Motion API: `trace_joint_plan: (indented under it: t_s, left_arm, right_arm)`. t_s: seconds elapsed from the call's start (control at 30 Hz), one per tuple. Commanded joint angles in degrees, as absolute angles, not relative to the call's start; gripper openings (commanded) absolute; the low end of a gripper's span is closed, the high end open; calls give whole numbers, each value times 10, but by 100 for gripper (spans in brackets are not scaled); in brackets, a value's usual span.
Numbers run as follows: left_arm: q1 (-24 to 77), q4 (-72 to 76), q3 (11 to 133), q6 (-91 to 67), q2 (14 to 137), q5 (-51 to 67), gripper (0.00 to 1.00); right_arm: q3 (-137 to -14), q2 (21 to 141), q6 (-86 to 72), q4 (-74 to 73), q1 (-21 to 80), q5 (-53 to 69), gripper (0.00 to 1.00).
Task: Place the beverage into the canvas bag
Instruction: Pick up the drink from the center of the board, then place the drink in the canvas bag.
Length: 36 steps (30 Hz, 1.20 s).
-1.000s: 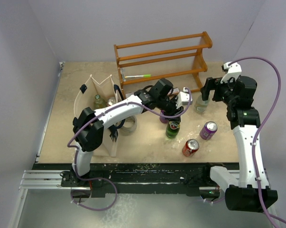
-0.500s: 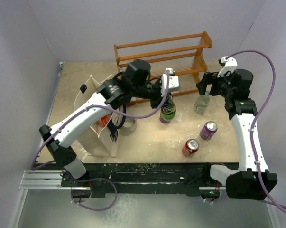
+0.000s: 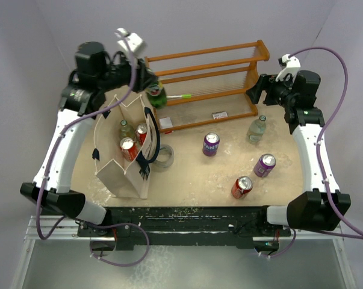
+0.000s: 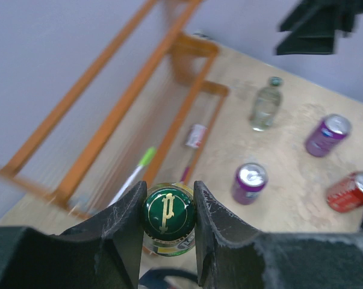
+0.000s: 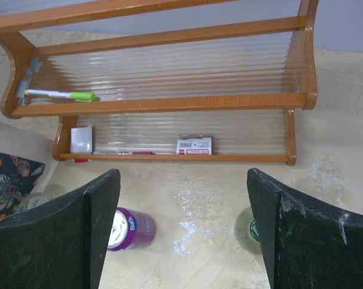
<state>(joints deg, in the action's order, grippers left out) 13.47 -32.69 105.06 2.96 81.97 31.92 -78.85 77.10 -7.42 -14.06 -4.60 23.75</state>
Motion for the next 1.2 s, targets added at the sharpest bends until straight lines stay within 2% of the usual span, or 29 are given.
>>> trace_joint_plan:
  t_s: [0.0,0.2,0.37,0.7,0.87,1.17]
  left_arm:
    - [54,-214,1035,-40,706,391,0]
    - [-35,-230,983,-44,646,416,0]
    - [-54,-263,941,-12,619,454,0]
    - [-52,-220,793,39,571,545,0]
    - [-39,-280,787,124,600,615,0]
    - [44,-350,792,272,643,635,0]
  right_arm:
    - [-824,780,-80,-114,-22,249,86]
    - [-847,814,-65,-118,27,237,86]
    - [-868,846,-57,-120,64,232,87]
    - [-882,870,-34,-128,108,214,87]
    - [-890,878,-10,-144,125,200,88]
    - [-903,898,22,-153,154,180,88]
